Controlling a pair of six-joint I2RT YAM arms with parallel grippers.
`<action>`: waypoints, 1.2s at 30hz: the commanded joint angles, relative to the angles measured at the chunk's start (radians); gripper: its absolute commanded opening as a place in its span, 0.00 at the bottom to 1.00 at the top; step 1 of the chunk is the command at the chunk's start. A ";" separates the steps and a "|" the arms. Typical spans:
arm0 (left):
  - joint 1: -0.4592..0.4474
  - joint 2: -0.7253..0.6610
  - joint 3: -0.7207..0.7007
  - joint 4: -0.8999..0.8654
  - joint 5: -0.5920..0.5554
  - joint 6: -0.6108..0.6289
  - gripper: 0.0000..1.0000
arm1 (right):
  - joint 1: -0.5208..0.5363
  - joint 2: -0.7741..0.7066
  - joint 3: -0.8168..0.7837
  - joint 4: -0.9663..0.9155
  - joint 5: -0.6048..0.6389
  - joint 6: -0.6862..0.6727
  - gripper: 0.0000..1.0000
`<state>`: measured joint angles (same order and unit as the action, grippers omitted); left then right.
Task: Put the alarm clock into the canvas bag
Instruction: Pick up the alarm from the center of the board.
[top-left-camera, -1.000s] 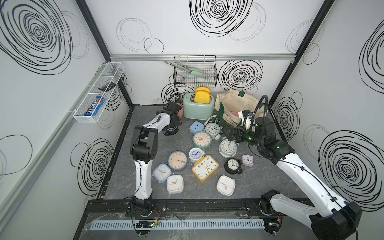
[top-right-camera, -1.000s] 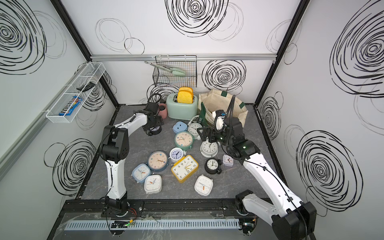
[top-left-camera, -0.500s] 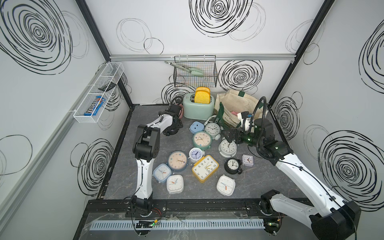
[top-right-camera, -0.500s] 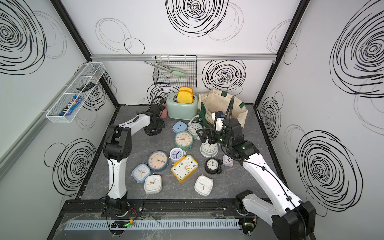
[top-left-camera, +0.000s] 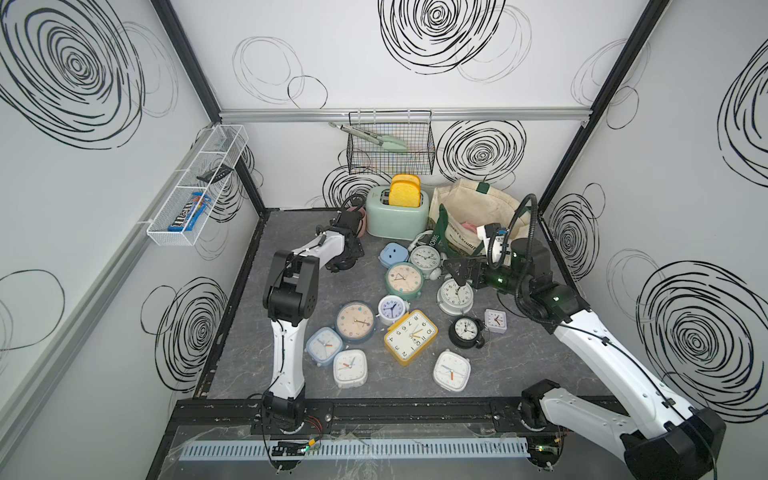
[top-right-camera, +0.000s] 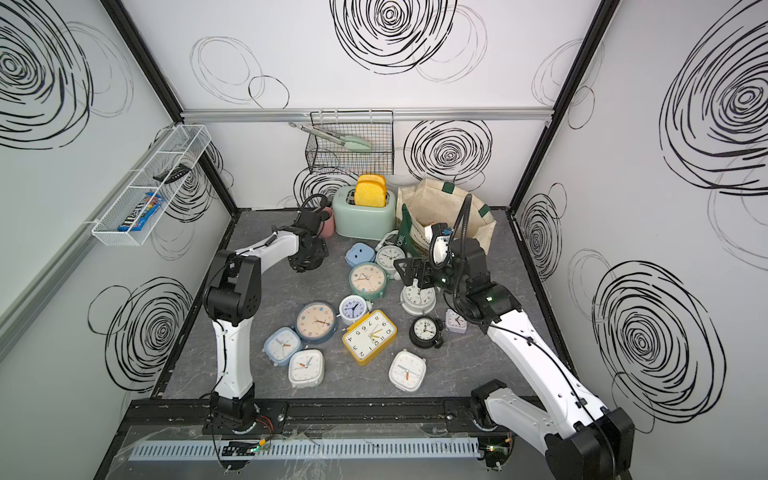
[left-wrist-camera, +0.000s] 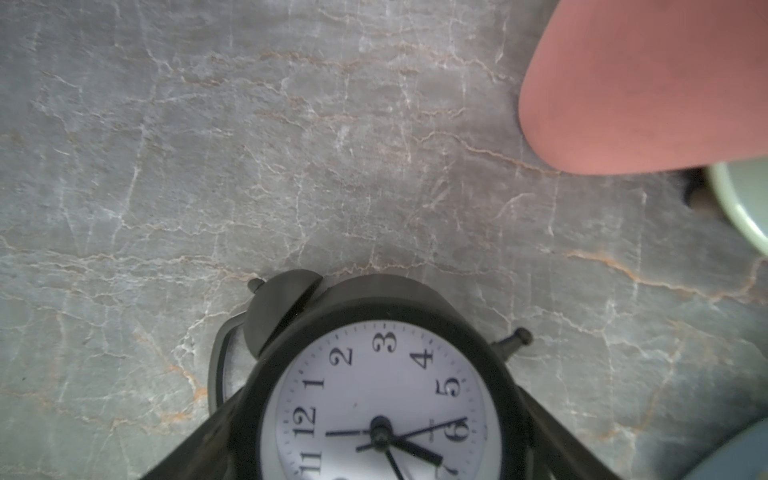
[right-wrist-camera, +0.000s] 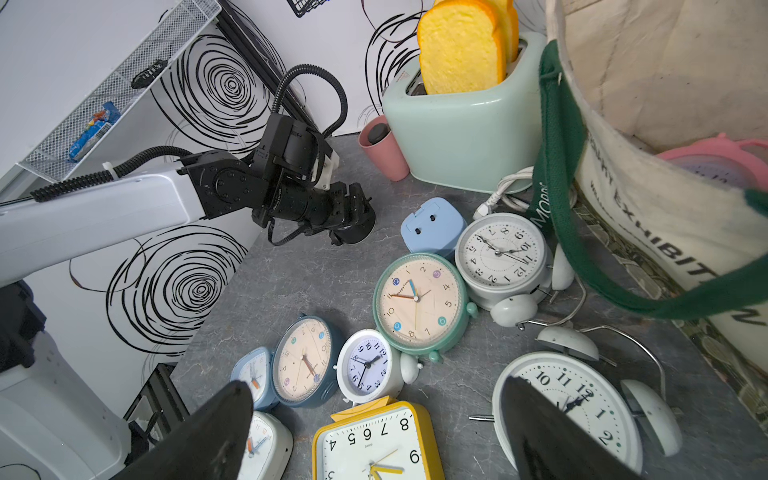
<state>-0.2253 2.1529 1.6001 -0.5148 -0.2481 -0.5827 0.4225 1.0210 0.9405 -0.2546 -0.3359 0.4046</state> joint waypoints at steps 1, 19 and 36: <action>-0.033 -0.136 -0.057 0.050 -0.023 0.036 0.83 | -0.013 0.001 0.013 0.026 -0.019 0.007 0.97; -0.298 -0.903 -0.720 0.805 0.312 0.608 0.80 | -0.117 0.059 0.192 -0.083 -0.198 0.040 0.97; -0.417 -1.050 -0.934 1.069 0.508 0.804 0.80 | 0.171 0.285 0.407 -0.269 -0.112 -0.103 0.97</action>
<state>-0.6254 1.1198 0.6712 0.4355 0.2478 0.1837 0.5423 1.2766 1.2942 -0.4763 -0.4828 0.3466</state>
